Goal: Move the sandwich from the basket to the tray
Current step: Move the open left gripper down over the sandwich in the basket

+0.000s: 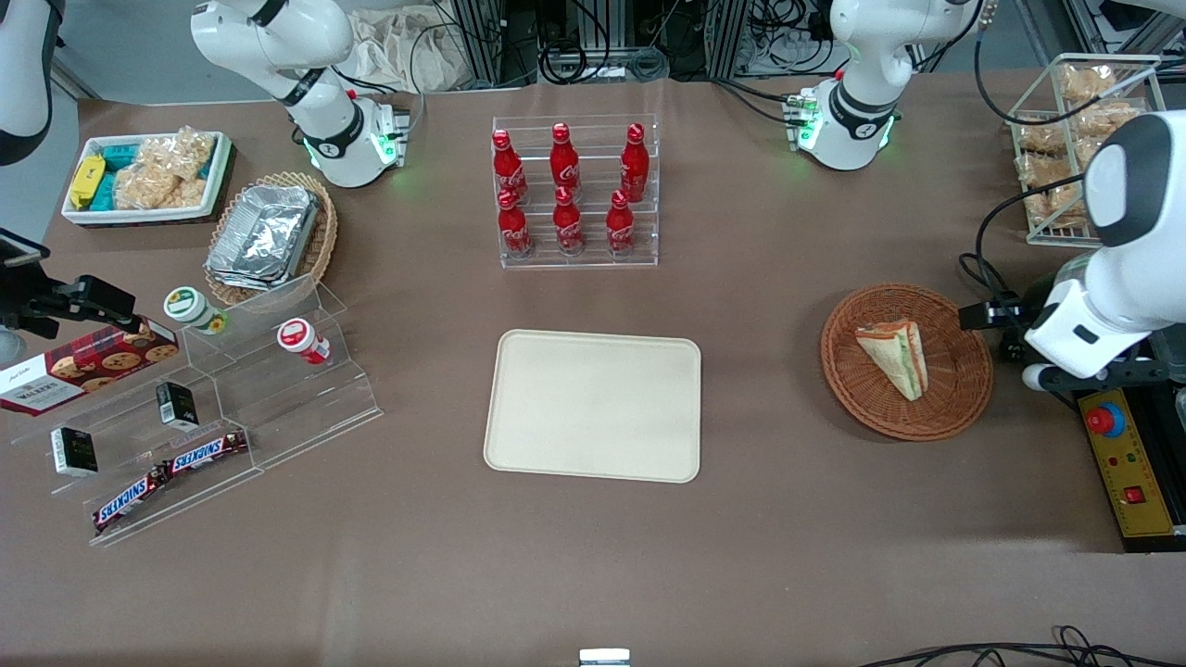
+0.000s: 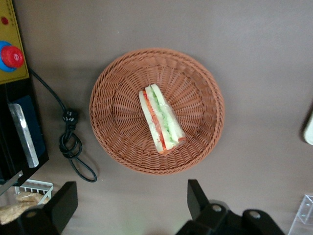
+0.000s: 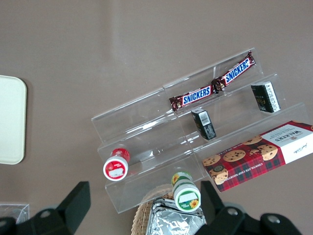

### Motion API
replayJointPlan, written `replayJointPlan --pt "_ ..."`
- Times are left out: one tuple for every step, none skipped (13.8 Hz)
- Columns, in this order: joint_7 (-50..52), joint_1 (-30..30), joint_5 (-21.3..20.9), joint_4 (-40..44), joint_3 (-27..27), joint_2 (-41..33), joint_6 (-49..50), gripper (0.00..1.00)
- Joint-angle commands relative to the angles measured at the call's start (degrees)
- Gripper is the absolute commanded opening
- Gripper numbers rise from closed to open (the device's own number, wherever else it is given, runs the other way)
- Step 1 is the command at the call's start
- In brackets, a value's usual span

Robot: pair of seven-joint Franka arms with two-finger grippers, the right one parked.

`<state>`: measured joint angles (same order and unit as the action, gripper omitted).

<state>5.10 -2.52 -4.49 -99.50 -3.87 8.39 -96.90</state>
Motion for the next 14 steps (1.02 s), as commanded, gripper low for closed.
replayJointPlan --pt "0.6 -0.3 -0.1 -13.8 1.0 -5.8 -8.8 0.99" --pt "1.0 -0.3 0.2 -15.4 1.0 -5.1 -11.5 0.99" --pt "3.1 -0.3 0.4 -17.5 1.1 -4.3 -15.2 0.99" --pt "7.2 -0.3 1.1 -19.4 1.0 -3.2 -19.5 0.99" --pt "12.3 0.3 1.2 -21.1 0.9 -1.7 -23.6 0.99" --pt "16.0 0.8 0.8 -22.3 0.6 -0.3 -26.9 0.99" --pt "18.0 1.6 0.7 -22.6 0.5 1.1 -29.0 0.99" --pt "18.4 1.9 0.7 -22.7 0.5 2.4 -29.7 0.99" --pt "18.6 1.9 0.7 -22.6 0.5 3.3 -29.7 0.99" --pt "18.9 1.9 0.7 -22.7 0.6 3.6 -29.9 0.99" --pt "19.0 1.7 0.7 -22.9 0.6 3.8 -30.4 0.99" --pt "19.0 1.5 0.9 -23.2 0.6 3.8 -31.0 0.99" --pt "19.0 1.3 1.2 -23.4 0.7 3.9 -31.6 0.99" --pt "19.2 1.2 1.2 -24.5 0.7 3.9 -32.5 0.99"
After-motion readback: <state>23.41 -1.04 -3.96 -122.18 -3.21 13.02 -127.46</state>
